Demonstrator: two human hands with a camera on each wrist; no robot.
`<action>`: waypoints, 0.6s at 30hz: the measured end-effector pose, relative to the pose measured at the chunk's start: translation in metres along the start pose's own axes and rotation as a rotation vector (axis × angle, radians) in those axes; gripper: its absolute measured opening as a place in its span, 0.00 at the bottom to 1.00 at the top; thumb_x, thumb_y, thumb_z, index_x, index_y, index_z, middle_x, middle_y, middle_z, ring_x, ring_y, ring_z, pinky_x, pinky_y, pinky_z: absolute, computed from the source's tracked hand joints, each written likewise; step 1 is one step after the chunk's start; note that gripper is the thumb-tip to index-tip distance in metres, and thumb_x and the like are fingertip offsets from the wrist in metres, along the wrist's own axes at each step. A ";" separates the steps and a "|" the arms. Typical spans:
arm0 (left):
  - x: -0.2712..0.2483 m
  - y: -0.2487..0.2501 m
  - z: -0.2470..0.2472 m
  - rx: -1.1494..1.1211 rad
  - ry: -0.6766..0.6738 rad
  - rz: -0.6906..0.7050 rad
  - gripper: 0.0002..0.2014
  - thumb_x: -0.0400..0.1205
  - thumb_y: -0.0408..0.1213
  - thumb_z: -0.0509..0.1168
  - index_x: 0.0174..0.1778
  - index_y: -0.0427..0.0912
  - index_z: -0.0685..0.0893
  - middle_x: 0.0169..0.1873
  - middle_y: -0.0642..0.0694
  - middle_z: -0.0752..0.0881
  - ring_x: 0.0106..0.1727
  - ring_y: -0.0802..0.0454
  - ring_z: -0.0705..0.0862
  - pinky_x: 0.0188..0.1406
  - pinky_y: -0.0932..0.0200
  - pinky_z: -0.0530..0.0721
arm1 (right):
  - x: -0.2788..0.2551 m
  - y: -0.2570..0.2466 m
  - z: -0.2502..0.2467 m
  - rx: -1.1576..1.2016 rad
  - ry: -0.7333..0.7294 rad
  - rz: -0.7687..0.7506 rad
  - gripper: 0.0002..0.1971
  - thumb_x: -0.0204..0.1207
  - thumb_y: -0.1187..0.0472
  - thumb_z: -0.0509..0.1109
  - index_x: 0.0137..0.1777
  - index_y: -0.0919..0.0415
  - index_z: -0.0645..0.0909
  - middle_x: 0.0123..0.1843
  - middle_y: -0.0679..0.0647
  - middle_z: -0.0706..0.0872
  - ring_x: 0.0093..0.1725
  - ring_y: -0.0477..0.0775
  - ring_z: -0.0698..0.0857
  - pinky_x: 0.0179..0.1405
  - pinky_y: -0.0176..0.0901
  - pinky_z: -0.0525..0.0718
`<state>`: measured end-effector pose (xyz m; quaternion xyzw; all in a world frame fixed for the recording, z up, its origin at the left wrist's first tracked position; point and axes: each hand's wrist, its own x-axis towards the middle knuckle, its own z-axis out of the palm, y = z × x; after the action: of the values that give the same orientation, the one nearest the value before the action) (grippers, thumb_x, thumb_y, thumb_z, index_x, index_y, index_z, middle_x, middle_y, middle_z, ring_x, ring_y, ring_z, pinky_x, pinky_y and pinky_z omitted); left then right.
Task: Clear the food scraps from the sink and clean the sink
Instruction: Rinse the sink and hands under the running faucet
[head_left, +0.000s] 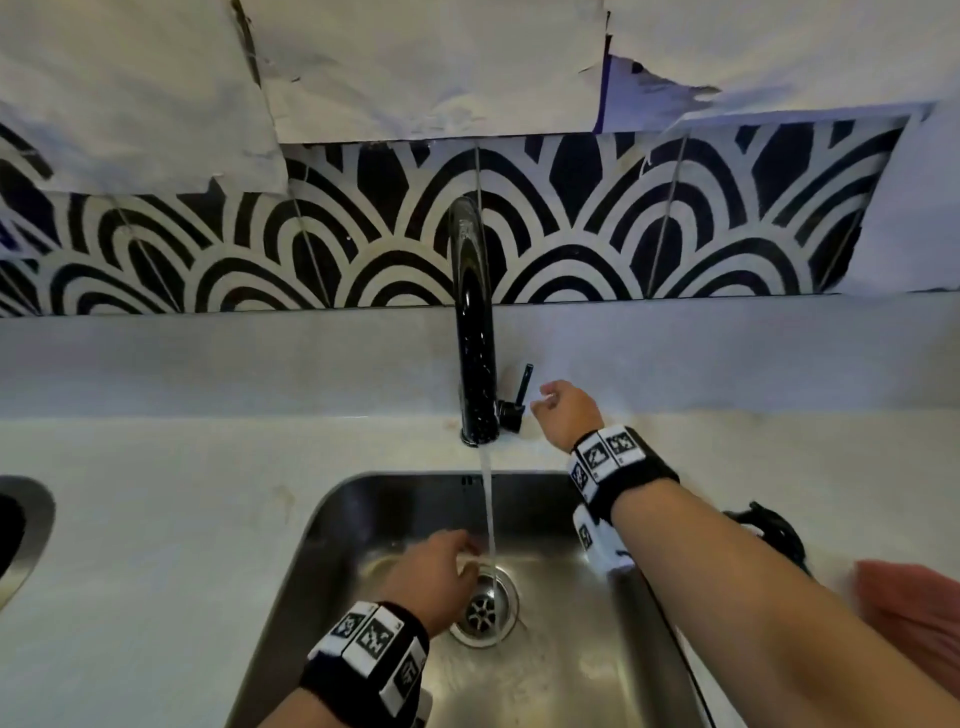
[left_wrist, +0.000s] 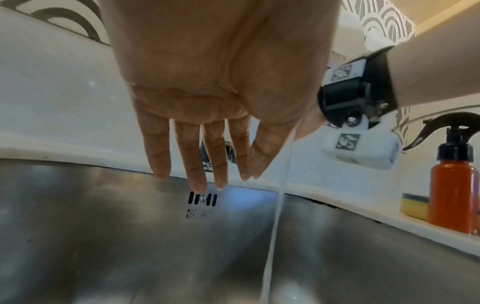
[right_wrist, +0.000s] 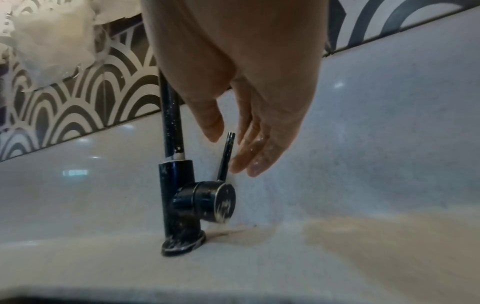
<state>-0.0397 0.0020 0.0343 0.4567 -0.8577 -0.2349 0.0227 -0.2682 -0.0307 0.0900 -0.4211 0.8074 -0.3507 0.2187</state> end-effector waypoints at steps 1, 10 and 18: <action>0.003 -0.001 0.001 -0.001 -0.007 0.001 0.13 0.82 0.47 0.60 0.63 0.56 0.79 0.65 0.56 0.80 0.64 0.56 0.80 0.60 0.63 0.76 | 0.009 -0.005 0.001 0.013 -0.008 0.018 0.21 0.82 0.58 0.64 0.73 0.64 0.72 0.67 0.62 0.83 0.67 0.61 0.79 0.67 0.45 0.74; 0.033 -0.023 0.004 0.038 -0.108 -0.055 0.13 0.82 0.45 0.59 0.62 0.54 0.78 0.65 0.52 0.80 0.65 0.51 0.80 0.62 0.58 0.78 | 0.056 -0.017 0.036 -0.078 -0.023 0.009 0.10 0.82 0.59 0.62 0.52 0.65 0.81 0.49 0.61 0.83 0.51 0.60 0.82 0.44 0.41 0.72; 0.045 -0.032 0.006 0.054 -0.077 -0.059 0.15 0.81 0.43 0.59 0.63 0.53 0.79 0.67 0.50 0.80 0.67 0.50 0.79 0.62 0.60 0.75 | 0.061 -0.009 0.060 0.037 0.031 -0.014 0.05 0.82 0.62 0.56 0.50 0.57 0.73 0.51 0.59 0.84 0.54 0.67 0.84 0.58 0.57 0.84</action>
<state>-0.0426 -0.0463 0.0071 0.4727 -0.8502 -0.2297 -0.0293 -0.2585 -0.1079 0.0535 -0.4170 0.8013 -0.3733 0.2115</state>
